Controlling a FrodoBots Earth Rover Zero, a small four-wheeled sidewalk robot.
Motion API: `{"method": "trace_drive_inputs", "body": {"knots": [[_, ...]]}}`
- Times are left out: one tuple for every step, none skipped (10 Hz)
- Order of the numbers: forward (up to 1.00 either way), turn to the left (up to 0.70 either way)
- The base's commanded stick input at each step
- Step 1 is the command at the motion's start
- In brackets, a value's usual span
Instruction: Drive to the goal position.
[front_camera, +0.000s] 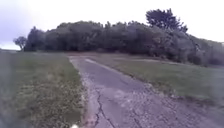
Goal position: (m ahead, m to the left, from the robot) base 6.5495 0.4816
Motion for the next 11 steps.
{"method": "trace_drive_inputs", "body": {"knots": [[0.85, 0.00], [0.85, 0.00], [0.85, 0.00], [0.85, 0.00], [0.85, 0.00], [0.85, 0.00], [0.85, 0.00], [0.85, 0.00], [0.85, 0.00], [0.85, 0.00], [0.85, 0.00]]}}
